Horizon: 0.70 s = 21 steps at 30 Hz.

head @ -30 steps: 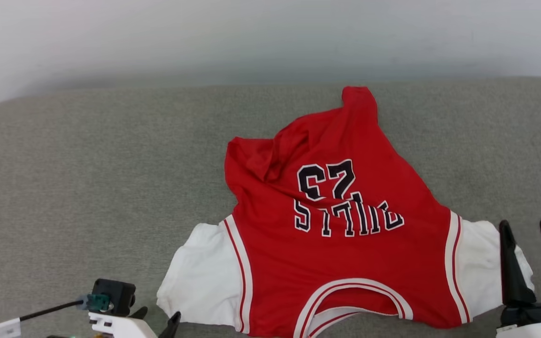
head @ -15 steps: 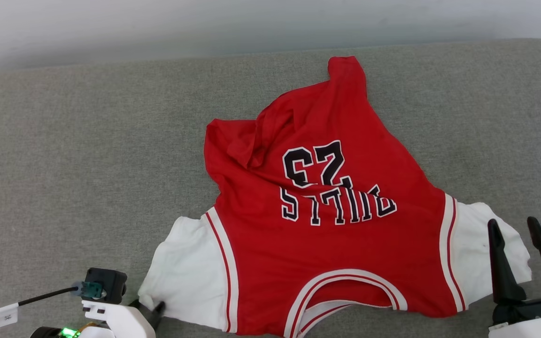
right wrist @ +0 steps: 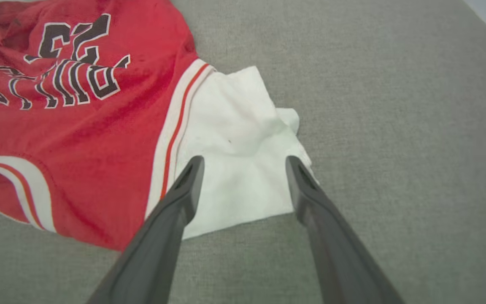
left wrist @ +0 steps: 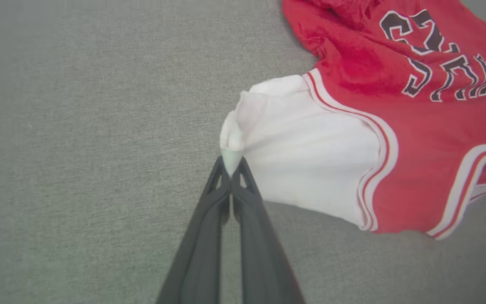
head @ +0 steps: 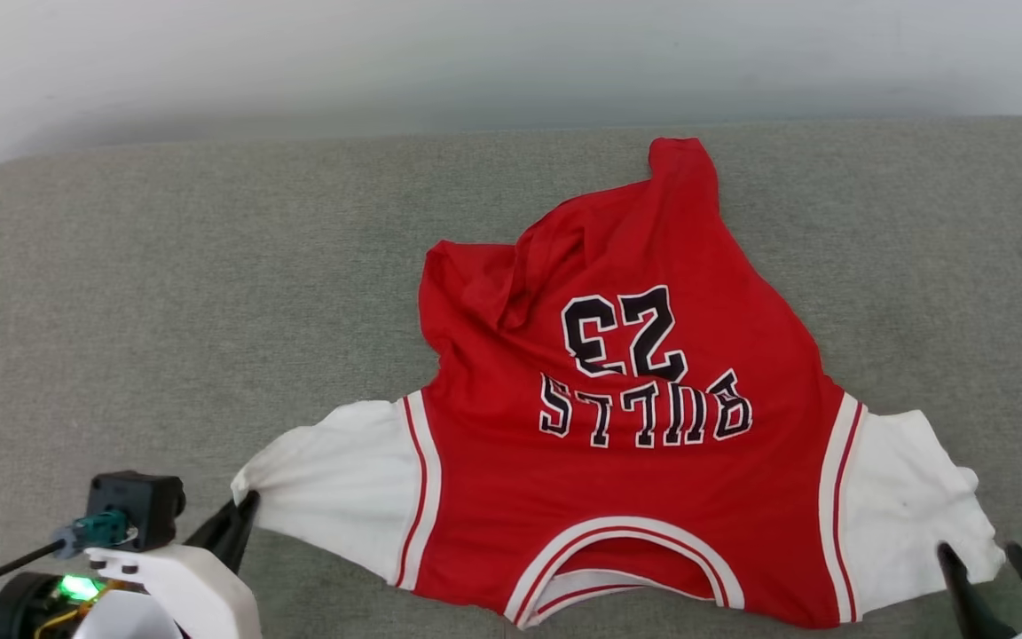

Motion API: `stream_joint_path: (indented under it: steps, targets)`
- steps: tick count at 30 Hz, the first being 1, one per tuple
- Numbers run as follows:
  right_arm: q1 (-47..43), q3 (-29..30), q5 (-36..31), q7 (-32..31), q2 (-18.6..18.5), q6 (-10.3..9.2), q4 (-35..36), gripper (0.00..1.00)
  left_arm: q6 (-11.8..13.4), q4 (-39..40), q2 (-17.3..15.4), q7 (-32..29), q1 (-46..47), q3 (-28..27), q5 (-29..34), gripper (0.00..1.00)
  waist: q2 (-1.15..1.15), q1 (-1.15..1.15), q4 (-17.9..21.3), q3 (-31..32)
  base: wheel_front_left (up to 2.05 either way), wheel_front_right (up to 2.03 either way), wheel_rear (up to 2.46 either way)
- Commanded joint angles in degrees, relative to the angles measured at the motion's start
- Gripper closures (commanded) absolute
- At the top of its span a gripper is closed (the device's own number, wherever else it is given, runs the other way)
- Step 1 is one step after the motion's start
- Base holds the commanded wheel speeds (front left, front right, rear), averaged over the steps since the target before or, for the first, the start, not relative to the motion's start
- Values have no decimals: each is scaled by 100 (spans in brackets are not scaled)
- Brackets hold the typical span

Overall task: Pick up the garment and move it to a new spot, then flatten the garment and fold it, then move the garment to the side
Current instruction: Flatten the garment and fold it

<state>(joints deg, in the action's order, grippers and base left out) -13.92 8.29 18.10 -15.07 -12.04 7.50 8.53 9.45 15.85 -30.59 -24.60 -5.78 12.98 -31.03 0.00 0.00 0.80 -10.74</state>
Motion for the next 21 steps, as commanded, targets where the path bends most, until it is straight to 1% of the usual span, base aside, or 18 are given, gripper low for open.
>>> stream_joint_path:
  steps: [1,3,5,7,10,12,17,21]
  targets:
    - [-64,111,-61,-245,18,-3,64,0,53,142,-58,-14,-39,-60,27,100,0,0,-38,2,0,0,0]
    - [-192,274,-206,-804,9,-2,161,0,125,372,-136,-53,-79,-140,88,100,0,0,-97,-8,0,0,0]
    - [-207,473,-283,-1242,100,-2,251,0,174,587,-178,-102,-97,-159,110,100,0,0,-150,-18,0,0,0]
    - [-168,630,-439,-1564,117,-2,305,0,204,778,-191,-149,-107,-148,110,100,0,0,-192,-31,0,0,0]
    - [-18,789,-524,-2006,243,-2,292,0,227,997,-172,-215,-123,-113,100,100,0,0,-261,-76,0,0,0]
    - [58,853,-578,-2293,222,-2,238,0,227,1086,-180,-248,-104,-70,119,100,0,0,-317,-119,0,0,0]
    - [342,948,-686,-2626,117,-2,70,0,183,1204,-213,-361,-6,46,159,100,0,0,-456,-255,0,0,0]
    - [498,915,-790,-2734,21,-3,-146,0,165,1243,-206,-409,37,136,176,100,0,0,-557,-353,0,0,0]
